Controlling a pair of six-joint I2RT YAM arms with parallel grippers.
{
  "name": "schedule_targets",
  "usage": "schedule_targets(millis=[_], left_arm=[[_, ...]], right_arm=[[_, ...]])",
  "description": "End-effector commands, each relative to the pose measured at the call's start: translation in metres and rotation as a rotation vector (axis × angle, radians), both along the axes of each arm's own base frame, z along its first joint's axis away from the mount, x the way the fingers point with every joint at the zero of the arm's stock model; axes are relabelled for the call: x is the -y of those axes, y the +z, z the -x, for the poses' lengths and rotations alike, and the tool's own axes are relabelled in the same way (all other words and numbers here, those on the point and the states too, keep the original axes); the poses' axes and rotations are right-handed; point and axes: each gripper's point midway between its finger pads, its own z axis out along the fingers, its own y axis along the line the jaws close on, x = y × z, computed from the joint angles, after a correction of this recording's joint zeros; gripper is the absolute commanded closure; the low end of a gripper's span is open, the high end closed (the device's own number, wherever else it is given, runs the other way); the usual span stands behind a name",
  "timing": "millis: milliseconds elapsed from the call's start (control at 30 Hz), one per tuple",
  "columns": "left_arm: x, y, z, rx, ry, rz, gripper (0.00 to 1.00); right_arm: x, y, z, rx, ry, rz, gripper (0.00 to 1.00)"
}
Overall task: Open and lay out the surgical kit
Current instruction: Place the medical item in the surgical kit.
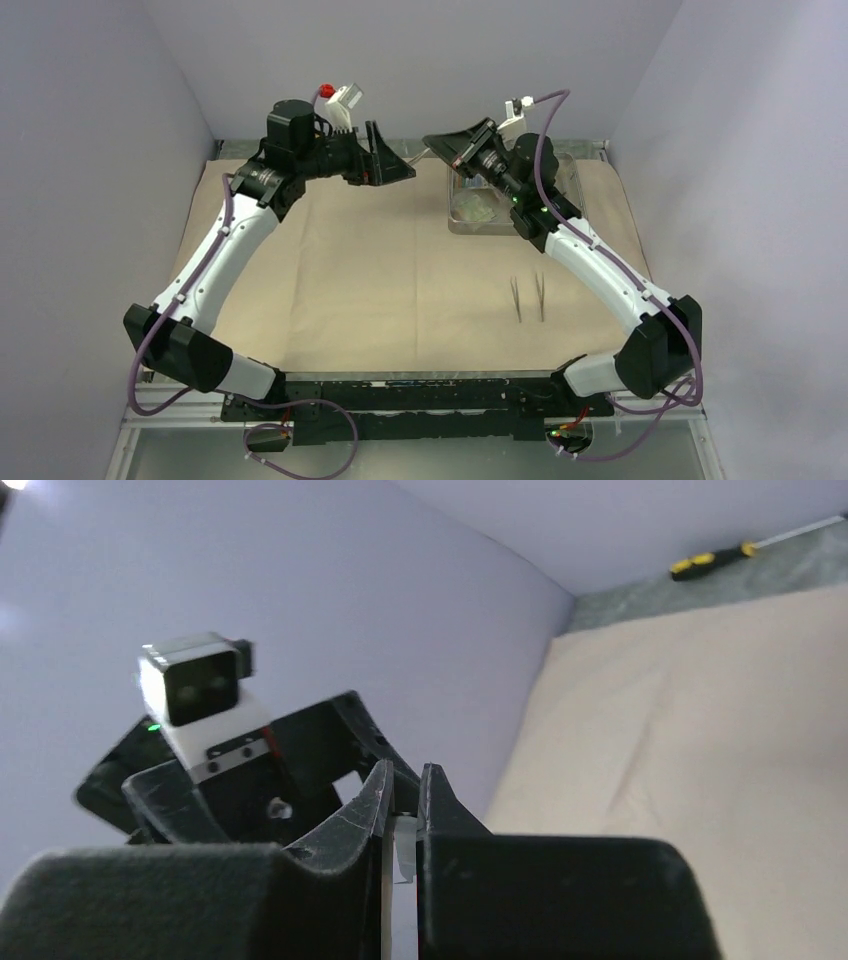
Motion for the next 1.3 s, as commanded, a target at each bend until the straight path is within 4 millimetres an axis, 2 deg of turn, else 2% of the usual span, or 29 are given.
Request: schedule_targets(millis=[0, 167, 300, 400, 533, 633, 733, 867, 1100, 1133, 1167, 1267], left_arm=[[0.001, 0.052, 0.025, -0.015, -0.136, 0.158, 0.09], [-0.004, 0.077, 0.042, -0.088, -0.242, 0.289, 0.32], [-0.012, 0.084, 0.038, -0.132, -0.252, 0.345, 0.48], [-0.014, 0.079, 0.035, -0.160, -0.251, 0.349, 0.49], [-0.016, 0.070, 0.032, -0.182, -0.216, 0.324, 0.39], [-0.016, 0.070, 0.033, -0.193, -0.225, 0.327, 0.39], [-0.016, 0.059, 0.029, -0.236, -0.211, 0.309, 0.51], [-0.022, 0.037, 0.016, -0.298, -0.156, 0.271, 0.74], [-0.028, 0.030, 0.008, -0.311, -0.130, 0.261, 1.00], [-0.029, 0.029, 0.008, -0.310, -0.132, 0.255, 1.00], [-0.030, 0.028, 0.009, -0.306, -0.133, 0.247, 1.00], [-0.035, 0.020, 0.010, -0.304, -0.133, 0.200, 1.00]], right_arm=[[0.005, 0.056, 0.018, 0.157, 0.046, -0.159, 1.00], [0.005, 0.068, 0.020, 0.213, 0.059, -0.205, 0.96], [0.001, 0.069, 0.020, 0.211, 0.093, -0.260, 0.95], [-0.001, 0.073, 0.020, 0.225, 0.109, -0.281, 0.95], [-0.004, 0.071, 0.017, 0.229, 0.112, -0.272, 0.95], [-0.005, 0.066, 0.014, 0.228, 0.109, -0.262, 0.95], [-0.008, 0.061, 0.010, 0.248, 0.111, -0.241, 0.94], [-0.013, 0.053, 0.006, 0.267, 0.119, -0.205, 0.93], [-0.014, 0.042, 0.002, 0.260, 0.104, -0.166, 0.91], [-0.014, 0.040, 0.002, 0.258, 0.102, -0.159, 0.86], [-0.014, 0.039, 0.003, 0.258, 0.106, -0.150, 0.77], [-0.014, 0.036, 0.007, 0.289, 0.112, -0.074, 0.37]])
